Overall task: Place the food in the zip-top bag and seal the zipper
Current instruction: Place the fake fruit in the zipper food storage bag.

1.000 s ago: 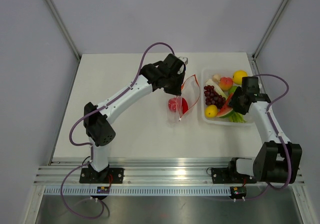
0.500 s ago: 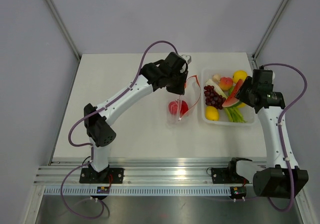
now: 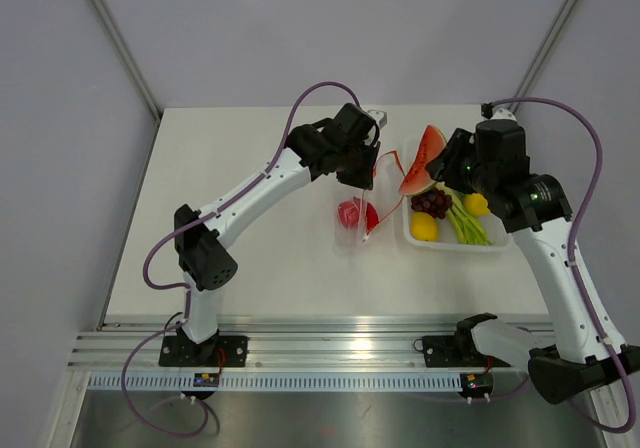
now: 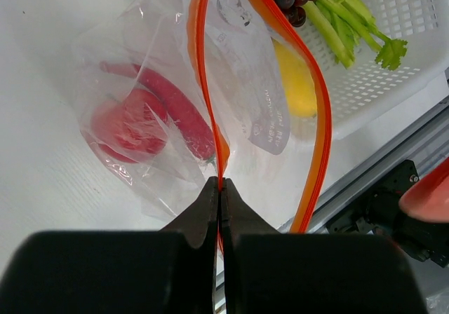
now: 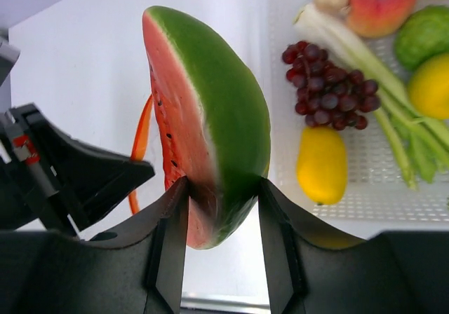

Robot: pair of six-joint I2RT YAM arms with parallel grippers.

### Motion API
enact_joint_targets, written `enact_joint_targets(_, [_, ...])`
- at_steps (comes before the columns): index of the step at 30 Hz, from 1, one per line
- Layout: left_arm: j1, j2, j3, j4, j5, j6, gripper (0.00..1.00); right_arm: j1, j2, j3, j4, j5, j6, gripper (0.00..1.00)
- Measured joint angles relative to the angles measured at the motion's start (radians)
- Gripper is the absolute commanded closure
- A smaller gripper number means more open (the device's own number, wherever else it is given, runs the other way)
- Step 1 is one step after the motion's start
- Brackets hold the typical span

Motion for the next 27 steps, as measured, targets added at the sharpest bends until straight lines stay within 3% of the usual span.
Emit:
enact_joint_targets(10, [0.000, 0.000, 0.000, -0.001, 0.003, 0.000, 1.00, 0.251, 0.148, 0.002, 0.000, 0.187, 0.143, 0.99])
enact_joint_targets(20, [0.000, 0.000, 0.007, -0.004, 0.002, -0.002, 1.00, 0.365, 0.220, -0.048, 0.016, 0.271, 0.242, 0.98])
enact_joint_targets(22, [0.000, 0.000, 0.013, -0.003, 0.002, -0.002, 1.00, 0.374, 0.220, -0.049, 0.018, 0.277, 0.250, 0.91])
enact_joint_targets(23, [0.000, 0.000, 0.016, -0.005, 0.002, -0.003, 1.00, 0.378, 0.220, -0.051, 0.020, 0.277, 0.251, 0.82])
enact_joint_targets(25, [0.000, 0.000, 0.019, -0.003, 0.003, -0.006, 1.00, 0.386, 0.220, -0.061, 0.024, 0.275, 0.251, 0.47])
enact_joint_targets(27, [0.000, 0.000, 0.019, -0.003, 0.003, -0.007, 1.00, 0.390, 0.219, -0.078, 0.028, 0.274, 0.248, 0.31])
